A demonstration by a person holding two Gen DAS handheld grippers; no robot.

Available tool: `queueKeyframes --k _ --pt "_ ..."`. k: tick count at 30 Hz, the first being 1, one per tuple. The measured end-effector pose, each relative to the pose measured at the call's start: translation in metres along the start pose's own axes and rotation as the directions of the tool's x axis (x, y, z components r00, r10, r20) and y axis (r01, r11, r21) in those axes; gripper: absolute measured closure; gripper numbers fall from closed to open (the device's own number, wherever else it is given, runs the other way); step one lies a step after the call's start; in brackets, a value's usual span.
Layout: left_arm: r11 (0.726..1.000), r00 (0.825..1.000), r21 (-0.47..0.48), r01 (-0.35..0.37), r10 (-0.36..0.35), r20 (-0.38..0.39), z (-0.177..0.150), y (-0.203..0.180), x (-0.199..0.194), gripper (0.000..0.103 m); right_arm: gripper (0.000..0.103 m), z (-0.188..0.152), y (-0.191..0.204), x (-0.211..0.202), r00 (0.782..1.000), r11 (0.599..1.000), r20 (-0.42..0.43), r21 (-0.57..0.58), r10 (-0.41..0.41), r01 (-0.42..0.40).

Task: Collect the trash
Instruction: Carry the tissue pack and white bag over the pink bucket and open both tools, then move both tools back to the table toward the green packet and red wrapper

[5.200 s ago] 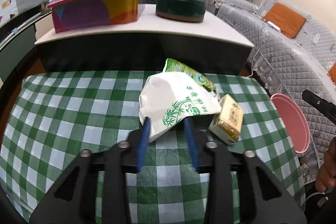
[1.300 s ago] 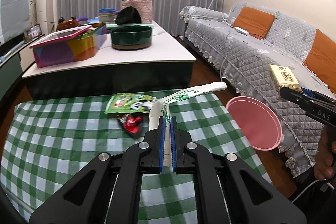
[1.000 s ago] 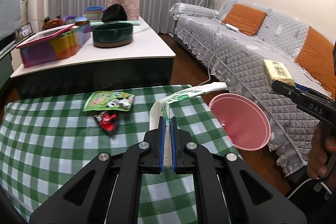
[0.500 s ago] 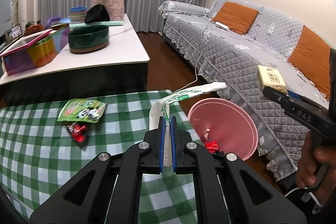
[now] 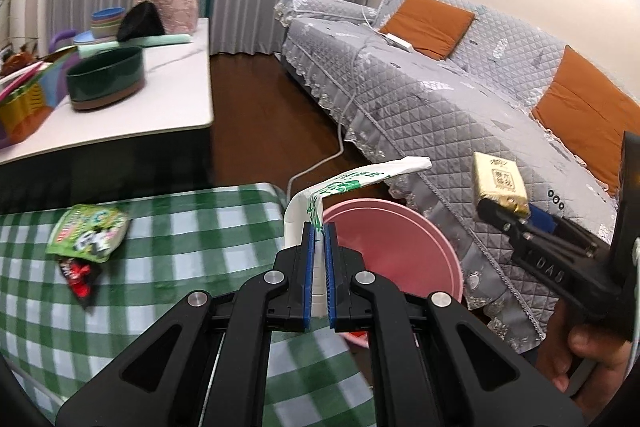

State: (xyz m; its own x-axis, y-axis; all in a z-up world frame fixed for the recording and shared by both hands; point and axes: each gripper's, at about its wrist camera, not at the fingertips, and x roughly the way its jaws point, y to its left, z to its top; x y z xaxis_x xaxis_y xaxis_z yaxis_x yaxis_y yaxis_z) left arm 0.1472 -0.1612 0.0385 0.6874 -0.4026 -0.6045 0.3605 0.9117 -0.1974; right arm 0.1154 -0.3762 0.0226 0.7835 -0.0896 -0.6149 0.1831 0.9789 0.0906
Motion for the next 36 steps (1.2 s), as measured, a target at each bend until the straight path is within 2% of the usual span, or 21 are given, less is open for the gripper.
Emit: queueKeyframes --k 12,15,17,18,19,27,36 --pt "0.998 0.995 0.012 0.067 -0.066 -0.073 -0.001 -0.030 0.056 0.098 0.050 -0.006 -0.012 0.026 0.998 1.000 -0.055 0.023 -0.013 0.015" --pt "0.996 0.989 0.003 0.092 -0.091 -0.115 -0.001 -0.034 0.070 0.097 0.046 -0.007 -0.014 0.033 0.997 0.999 -0.074 0.020 -0.023 0.025" --pt "0.994 0.985 -0.012 0.104 -0.105 -0.134 -0.001 -0.033 0.076 0.088 0.040 -0.006 -0.015 0.035 0.996 0.999 -0.079 0.022 -0.032 0.034" --pt "0.995 0.986 -0.015 0.100 -0.101 -0.130 -0.001 -0.031 0.076 0.078 0.039 -0.006 -0.016 0.035 0.996 0.999 -0.079 0.027 -0.032 0.034" --pt "0.995 0.987 -0.020 0.099 -0.101 -0.124 -0.001 -0.030 0.075 0.076 0.039 -0.006 -0.017 0.036 0.996 0.999 -0.079 0.030 -0.030 0.033" --pt "0.996 0.990 -0.035 0.084 -0.087 -0.110 -0.001 -0.017 0.061 0.076 0.039 -0.006 -0.015 0.033 0.997 0.999 -0.068 0.028 -0.037 0.039" --pt "0.998 0.997 -0.038 0.041 -0.044 -0.065 -0.005 0.011 0.013 0.076 0.039 -0.001 0.007 0.016 1.000 1.000 -0.018 0.014 -0.016 0.016"
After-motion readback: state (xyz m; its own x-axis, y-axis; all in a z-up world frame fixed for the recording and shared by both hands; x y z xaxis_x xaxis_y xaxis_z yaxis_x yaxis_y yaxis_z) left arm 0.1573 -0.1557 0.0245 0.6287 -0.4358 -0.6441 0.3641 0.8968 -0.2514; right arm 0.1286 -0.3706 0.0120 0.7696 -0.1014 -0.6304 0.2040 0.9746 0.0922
